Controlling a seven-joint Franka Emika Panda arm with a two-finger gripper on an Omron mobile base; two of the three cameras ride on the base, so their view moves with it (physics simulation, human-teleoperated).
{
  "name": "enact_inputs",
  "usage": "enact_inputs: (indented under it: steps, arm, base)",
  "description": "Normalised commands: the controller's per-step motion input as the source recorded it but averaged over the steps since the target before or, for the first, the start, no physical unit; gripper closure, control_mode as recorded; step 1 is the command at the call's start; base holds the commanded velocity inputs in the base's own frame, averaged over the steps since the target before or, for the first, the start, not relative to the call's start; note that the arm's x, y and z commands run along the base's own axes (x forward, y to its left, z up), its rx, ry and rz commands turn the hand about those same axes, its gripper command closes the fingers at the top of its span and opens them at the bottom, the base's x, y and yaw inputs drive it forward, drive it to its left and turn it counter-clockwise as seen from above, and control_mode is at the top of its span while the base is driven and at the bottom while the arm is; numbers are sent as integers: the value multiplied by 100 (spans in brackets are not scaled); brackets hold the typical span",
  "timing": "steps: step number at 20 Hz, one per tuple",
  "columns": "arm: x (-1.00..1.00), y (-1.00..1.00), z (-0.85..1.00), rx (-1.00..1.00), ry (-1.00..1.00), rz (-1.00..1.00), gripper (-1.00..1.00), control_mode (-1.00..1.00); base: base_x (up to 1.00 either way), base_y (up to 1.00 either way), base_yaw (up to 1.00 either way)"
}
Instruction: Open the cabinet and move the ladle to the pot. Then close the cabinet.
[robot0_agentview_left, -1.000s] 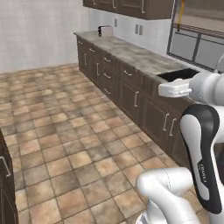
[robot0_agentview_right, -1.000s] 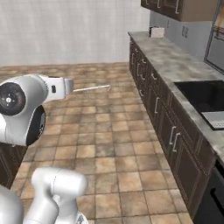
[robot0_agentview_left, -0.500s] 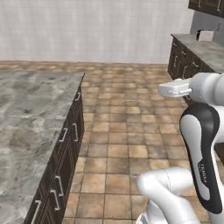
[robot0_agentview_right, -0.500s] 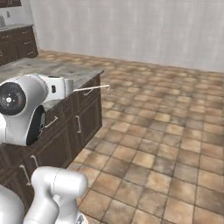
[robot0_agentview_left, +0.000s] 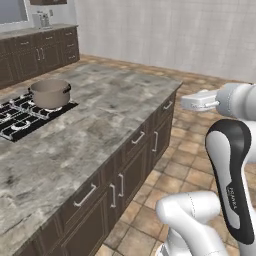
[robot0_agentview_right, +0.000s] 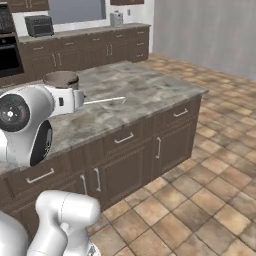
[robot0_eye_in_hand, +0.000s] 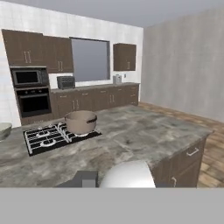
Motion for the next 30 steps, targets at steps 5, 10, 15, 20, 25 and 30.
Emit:
enact_inputs:
  steps: [5, 10, 15, 20, 25, 30]
  arm:
    - [0, 0, 0, 0, 0, 0, 100, 100]
    - [0, 0, 0, 0, 0, 0, 100, 100]
    - [0, 0, 0, 0, 0, 0, 100, 100]
    - [0, 0, 0, 0, 0, 0, 100, 100]
    - [0, 0, 0, 0, 0, 0, 100, 100]
    - [0, 0, 0, 0, 0, 0, 100, 100]
  base:
    - [14, -41, 36]
    - [42, -100, 16]
    - [43, -100, 17]
    - [40, -100, 17]
    - [36, -100, 17]
    - [39, -100, 16]
